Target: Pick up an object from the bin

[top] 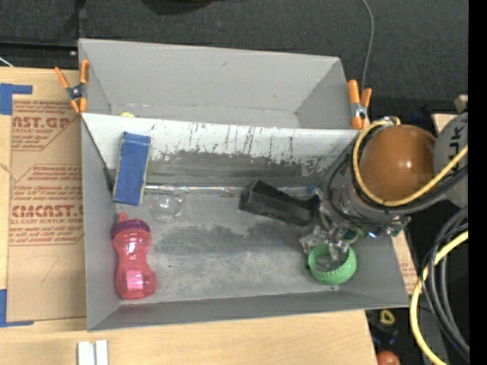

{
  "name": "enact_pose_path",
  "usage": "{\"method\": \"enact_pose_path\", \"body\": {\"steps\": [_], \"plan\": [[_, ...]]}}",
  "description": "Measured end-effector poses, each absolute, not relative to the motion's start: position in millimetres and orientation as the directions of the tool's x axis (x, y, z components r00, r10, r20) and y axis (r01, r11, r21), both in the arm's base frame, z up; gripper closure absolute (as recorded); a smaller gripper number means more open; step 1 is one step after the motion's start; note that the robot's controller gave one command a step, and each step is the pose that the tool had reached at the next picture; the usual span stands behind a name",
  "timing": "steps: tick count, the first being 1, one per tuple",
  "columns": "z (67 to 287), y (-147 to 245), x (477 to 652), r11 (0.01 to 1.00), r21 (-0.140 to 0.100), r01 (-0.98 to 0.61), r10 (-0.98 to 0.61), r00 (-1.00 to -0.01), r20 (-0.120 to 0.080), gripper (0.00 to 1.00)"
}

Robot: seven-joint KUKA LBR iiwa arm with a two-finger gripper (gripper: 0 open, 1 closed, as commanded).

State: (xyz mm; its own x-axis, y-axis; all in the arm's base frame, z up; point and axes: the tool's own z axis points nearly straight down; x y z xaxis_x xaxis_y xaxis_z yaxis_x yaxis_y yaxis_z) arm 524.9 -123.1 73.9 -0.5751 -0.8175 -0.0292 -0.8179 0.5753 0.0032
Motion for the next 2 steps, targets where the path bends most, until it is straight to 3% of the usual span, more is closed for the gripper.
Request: {"method": "enact_pose_path", "body": {"steps": [1,2], "plan": [[70.4,-129.6,520.3,0.74,0.013,-0.673,-0.672,-0.74,-0.029,1.0],[70.3,-129.8,520.0,0.74,0.013,-0.673,-0.672,-0.74,-0.028,1.0]]}}
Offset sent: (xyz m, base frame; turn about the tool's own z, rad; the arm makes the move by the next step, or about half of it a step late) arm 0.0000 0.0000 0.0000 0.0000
